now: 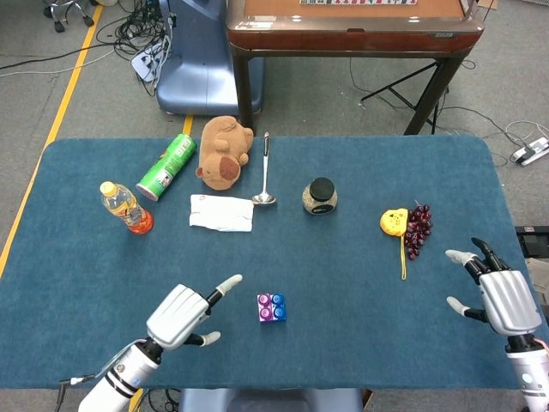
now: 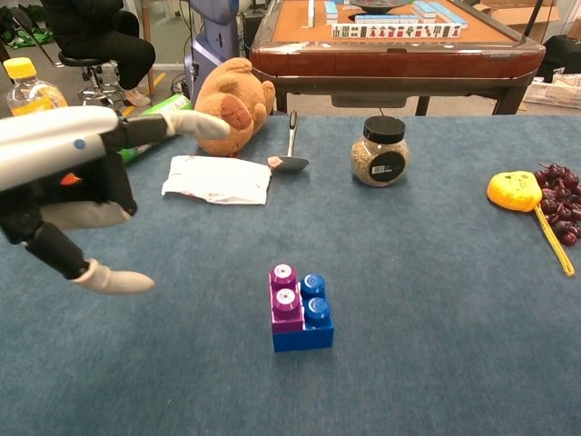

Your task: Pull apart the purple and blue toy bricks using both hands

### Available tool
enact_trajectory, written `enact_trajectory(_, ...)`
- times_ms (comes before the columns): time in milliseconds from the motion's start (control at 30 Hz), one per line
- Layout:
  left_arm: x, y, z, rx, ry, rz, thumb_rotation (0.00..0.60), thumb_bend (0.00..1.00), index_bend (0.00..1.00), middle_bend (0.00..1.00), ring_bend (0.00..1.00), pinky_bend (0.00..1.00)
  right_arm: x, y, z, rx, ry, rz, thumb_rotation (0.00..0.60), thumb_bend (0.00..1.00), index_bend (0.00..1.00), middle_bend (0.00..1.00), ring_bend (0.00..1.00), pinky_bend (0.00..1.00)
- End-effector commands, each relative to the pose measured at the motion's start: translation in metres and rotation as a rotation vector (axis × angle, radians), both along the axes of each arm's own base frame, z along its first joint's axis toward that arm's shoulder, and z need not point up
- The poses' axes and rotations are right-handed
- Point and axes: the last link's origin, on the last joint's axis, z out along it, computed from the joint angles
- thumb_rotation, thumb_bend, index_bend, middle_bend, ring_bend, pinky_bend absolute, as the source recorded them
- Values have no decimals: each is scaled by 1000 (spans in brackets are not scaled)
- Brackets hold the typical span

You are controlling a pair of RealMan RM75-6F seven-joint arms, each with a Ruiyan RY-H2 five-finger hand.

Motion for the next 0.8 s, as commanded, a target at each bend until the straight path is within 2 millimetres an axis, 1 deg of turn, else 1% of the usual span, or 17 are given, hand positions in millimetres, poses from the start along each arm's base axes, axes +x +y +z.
enact_trajectory(33,10,4,-17,-16,16,-14,600,0,37,1000,934,1000,0,0,0,1,0,-1,600,0,259,354,299,394)
enact_trajectory(200,20,8,-37,-41,52,-20,600,0,20,1000,930,1000,0,-1,-4,11,-1,-6,600,0,259,354,299,394)
enact_trajectory(367,33,12,-51,-31,61,-34,600,0,19,1000,924,1000,-1,-2,-6,15,-3,-8,600,0,259,354,299,394)
enact_trajectory(533,43,13,-67,-64,81,-43,600,0,19,1000,924,1000,-3,-2,-10,28,-16,-12,600,0,259,354,299,395)
enact_trajectory(667,50,15,-76,-70,90,-47,600,0,19,1000,925,1000,-6,-4,-14,39,-20,-13,600,0,259,354,299,395)
enact_trajectory(800,55,18,-81,-67,97,-47,600,0,20,1000,925,1000,-6,-3,-13,36,-22,-9,600,0,259,354,299,394)
